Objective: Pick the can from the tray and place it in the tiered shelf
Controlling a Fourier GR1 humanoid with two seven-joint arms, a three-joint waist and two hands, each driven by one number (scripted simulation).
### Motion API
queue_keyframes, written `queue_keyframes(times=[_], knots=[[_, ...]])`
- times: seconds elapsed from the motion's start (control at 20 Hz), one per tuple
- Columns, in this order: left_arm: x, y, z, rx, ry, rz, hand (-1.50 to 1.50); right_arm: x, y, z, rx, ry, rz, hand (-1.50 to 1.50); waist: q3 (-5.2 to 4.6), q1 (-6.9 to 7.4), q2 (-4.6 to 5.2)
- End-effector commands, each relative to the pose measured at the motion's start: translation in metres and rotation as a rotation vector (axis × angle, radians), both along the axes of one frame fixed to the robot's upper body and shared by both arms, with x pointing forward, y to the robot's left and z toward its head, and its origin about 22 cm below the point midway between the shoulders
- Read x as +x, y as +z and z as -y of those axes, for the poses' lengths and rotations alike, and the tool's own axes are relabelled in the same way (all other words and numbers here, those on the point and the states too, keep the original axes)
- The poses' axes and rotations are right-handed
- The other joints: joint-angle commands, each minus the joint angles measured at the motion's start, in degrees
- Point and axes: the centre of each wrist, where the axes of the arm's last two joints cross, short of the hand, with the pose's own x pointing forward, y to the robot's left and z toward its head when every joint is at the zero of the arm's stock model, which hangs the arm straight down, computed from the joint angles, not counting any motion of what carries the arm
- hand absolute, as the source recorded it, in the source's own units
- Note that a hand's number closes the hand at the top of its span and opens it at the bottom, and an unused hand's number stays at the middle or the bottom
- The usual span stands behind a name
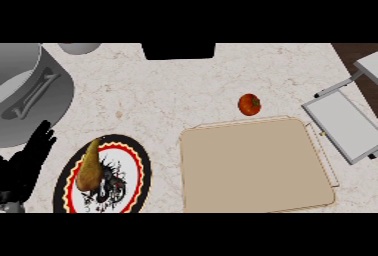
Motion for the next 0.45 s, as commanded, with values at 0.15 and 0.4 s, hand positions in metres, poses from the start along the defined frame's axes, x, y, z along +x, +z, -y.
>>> queue_keyframes(times=[0.15, 0.4], knots=[[-0.012, -0.005, -0.016, 0.003, 0.048, -0.021, 0.00, -0.073, 0.007, -0.013, 0.062, -0.063, -0.121, -1.50, -0.02, -3.24, -0.96], [-0.026, -0.008, -0.017, 0.003, 0.083, -0.030, 0.00, -0.106, 0.007, -0.018, 0.037, -0.066, -0.111, -1.50, -0.14, -4.46, -1.74]])
